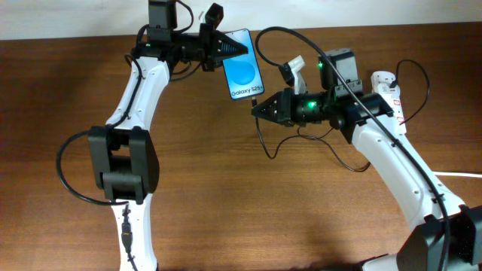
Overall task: Plug charger to phone and switch on socket
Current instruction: 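Push the USB-C plug up into the phone's bottom port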
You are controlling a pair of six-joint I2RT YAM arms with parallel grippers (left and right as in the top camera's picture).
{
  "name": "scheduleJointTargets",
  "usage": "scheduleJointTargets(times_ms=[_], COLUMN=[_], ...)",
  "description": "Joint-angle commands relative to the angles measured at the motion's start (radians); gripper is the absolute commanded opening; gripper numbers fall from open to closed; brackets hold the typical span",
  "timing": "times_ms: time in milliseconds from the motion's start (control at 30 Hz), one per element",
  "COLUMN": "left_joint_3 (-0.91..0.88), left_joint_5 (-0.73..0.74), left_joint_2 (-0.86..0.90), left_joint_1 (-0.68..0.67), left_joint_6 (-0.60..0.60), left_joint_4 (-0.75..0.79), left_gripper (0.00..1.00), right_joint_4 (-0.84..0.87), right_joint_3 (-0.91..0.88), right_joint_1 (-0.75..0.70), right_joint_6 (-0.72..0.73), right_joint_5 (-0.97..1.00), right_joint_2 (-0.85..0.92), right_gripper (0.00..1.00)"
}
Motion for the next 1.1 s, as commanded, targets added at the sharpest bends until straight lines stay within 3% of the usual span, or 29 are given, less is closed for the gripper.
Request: scheduleJointTargets(times_ms=[0,1067], left_joint_3=[0.010,0.010], left_joint_5=[0.029,0.029], left_joint_2=[-0.055,-0.055], left_joint_1=[0.003,-0.003], left_joint_6=[0.019,0.011], left_joint_4=[0.002,0.003], left_gripper=[0.00,0.00], right_joint_4=[0.003,0.019], right_joint_3=[-0.003,-0.004], right_joint_1=[-0.001,0.026], right_joint_6=[-0.010,-0.006], right_joint_5=[-0.006,-0.006], right_joint_2=[0.004,0.007], right_gripper=[0.04,0.04])
